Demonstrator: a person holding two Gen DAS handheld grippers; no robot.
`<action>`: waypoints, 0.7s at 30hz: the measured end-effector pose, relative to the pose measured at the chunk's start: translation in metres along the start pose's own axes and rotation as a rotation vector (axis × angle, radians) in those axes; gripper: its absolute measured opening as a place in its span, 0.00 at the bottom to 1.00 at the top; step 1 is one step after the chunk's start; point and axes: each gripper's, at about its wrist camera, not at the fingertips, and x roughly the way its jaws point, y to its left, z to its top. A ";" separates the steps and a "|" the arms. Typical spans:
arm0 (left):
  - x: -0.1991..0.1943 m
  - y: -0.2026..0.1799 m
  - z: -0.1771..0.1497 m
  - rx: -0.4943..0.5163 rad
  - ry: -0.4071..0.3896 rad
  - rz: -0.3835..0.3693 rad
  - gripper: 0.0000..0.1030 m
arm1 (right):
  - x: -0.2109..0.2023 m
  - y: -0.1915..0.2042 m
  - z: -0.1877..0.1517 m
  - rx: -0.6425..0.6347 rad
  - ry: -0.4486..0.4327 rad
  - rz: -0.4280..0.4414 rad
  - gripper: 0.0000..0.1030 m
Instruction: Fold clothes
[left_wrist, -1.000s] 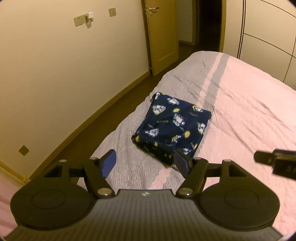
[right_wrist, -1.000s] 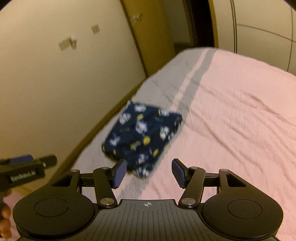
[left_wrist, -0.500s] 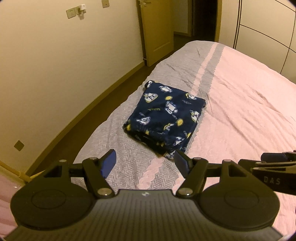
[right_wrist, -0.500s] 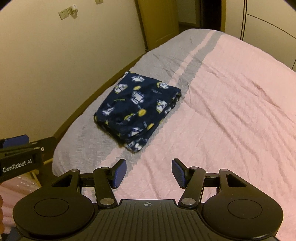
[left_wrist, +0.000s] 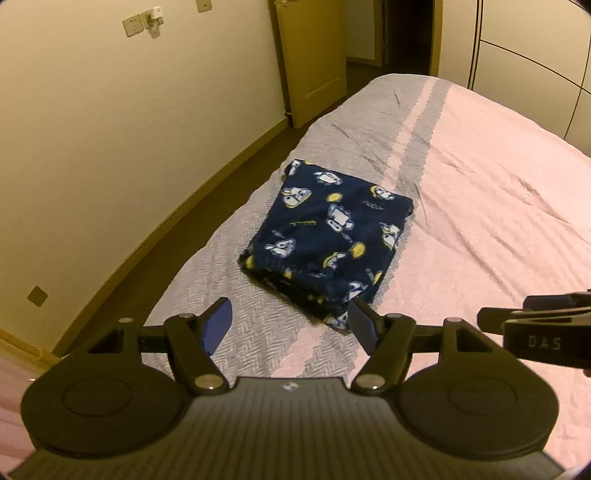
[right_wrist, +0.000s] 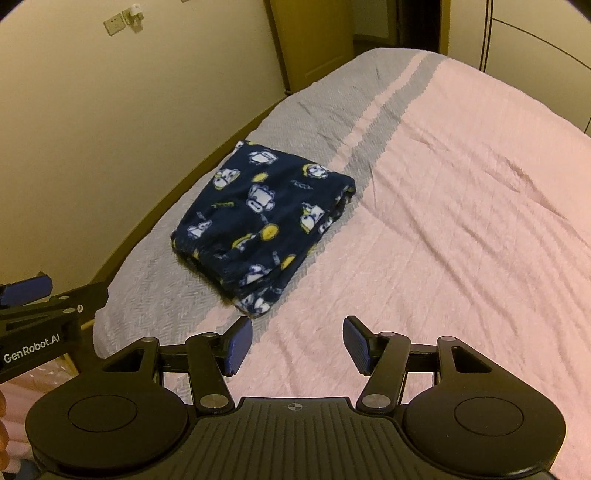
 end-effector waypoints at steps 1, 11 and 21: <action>0.002 -0.002 0.001 0.002 0.003 -0.002 0.64 | 0.002 -0.001 0.001 0.000 0.004 0.001 0.57; 0.027 -0.017 0.003 -0.031 0.070 -0.001 0.64 | 0.026 -0.017 0.014 -0.018 0.052 0.004 0.57; 0.050 -0.025 -0.001 -0.055 0.137 0.004 0.64 | 0.049 -0.033 0.019 -0.026 0.109 0.003 0.57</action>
